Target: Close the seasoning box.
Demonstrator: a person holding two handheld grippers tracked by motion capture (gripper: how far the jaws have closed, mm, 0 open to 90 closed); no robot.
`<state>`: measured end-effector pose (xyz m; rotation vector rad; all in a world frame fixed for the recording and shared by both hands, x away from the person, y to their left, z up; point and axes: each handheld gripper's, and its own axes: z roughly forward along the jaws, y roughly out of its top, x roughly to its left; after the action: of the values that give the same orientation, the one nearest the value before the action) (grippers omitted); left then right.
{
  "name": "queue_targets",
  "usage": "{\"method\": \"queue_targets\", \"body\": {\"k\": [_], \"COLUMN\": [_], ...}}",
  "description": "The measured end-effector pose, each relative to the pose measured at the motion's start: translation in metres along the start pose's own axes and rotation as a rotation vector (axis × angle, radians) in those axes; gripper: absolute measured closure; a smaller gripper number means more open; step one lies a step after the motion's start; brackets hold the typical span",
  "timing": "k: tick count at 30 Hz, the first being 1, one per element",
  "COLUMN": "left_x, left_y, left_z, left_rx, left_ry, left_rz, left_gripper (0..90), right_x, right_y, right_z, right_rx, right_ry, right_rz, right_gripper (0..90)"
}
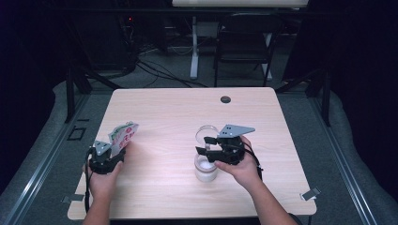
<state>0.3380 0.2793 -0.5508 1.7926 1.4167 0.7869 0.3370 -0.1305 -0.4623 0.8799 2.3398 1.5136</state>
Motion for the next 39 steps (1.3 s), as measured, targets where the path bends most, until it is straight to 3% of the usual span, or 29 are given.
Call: {"method": "queue_targets", "body": {"k": [11,19,24,33,39], "left_x": [-0.006,-0.013,-0.022,-0.043,-0.057], "left_y": [0.004,0.007,0.009,0.006,0.006], "left_z": [-0.009,-0.018,-0.025,-0.029,-0.031], "left_rx": [-0.037,-0.062,-0.051,-0.012,-0.015], "left_ry": [-0.028,-0.032,-0.065,-0.123,-0.157], "left_rz": [-0.007,0.009,0.037,0.109,0.149], "left_gripper": [41.4,41.3,39.6,37.3,37.1], "right_x": [0.0,0.0,-0.001,0.002,0.0], "right_y": [0.0,0.001,0.004,0.01,0.014], "right_z": [0.0,-0.001,-0.004,-0.004,-0.007], "right_rx": [-0.011,-0.009,-0.012,-0.021,-0.049], "right_ry": [-0.006,0.019,0.036,0.023,0.012], "right_rz": [0.004,0.037,0.047,0.022,0.024], "right_gripper": [48.3,49.3,50.9,53.4,56.2]}}
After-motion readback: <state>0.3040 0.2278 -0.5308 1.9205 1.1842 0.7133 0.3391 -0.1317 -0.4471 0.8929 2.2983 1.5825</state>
